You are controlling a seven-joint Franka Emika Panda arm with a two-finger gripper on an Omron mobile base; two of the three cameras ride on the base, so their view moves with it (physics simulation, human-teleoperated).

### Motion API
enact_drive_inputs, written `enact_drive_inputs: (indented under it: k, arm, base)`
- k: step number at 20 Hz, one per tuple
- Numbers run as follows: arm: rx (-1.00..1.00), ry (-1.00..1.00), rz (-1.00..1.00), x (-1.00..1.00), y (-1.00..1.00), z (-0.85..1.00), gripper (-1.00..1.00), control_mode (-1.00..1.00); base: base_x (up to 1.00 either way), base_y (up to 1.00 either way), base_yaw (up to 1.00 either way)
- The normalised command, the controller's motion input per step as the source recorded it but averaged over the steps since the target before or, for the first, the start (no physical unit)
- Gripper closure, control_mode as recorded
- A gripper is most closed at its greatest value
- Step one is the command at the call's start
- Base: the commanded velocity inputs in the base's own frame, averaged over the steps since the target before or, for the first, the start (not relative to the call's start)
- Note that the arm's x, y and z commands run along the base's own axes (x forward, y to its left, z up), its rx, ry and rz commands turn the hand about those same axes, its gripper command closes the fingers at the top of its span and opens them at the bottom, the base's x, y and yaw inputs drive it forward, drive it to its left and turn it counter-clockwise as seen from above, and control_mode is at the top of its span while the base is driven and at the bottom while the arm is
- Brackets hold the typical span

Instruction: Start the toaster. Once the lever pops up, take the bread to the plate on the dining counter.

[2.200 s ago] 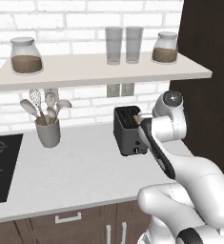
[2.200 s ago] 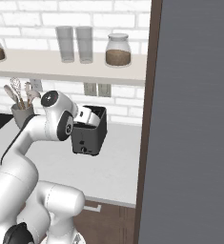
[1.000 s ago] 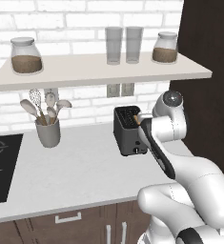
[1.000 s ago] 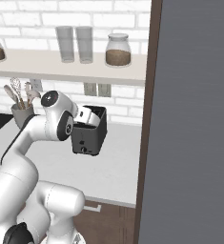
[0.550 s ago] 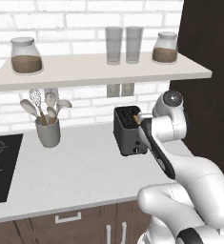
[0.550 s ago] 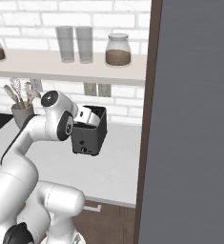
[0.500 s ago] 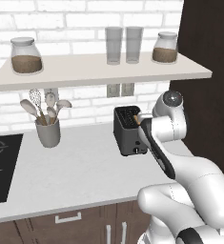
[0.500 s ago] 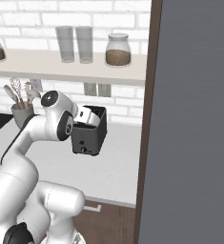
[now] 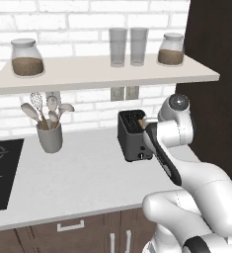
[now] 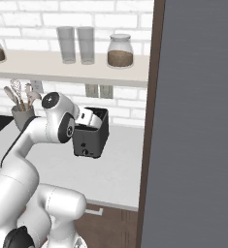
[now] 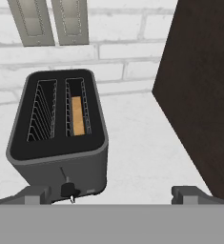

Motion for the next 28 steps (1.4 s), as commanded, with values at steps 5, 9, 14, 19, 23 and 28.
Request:
enact_drive_inputs:
  k: [5,9,14,19,23,28]
  arm:
    - [0.00,0.00,0.00,0.00,0.00,0.00,-1.00,-1.00]
    - [0.00,0.00,0.00,0.00,0.00,0.00,-1.00,-1.00]
    - [0.00,0.00,0.00,0.00,0.00,0.00,-1.00,-1.00]
    - [0.00,0.00,0.00,0.00,0.00,0.00,-1.00,-1.00]
    - [0.00,0.00,0.00,0.00,0.00,0.00,-1.00,-1.00]
    - [0.00,0.00,0.00,0.00,0.00,0.00,-1.00,-1.00]
  base:
    - [0.00,0.00,0.00]
    - [0.00,0.00,0.00]
    - [0.00,0.00,0.00]
    - [0.00,0.00,0.00]
    - [0.00,0.00,0.00]
    - [0.00,0.00,0.00]
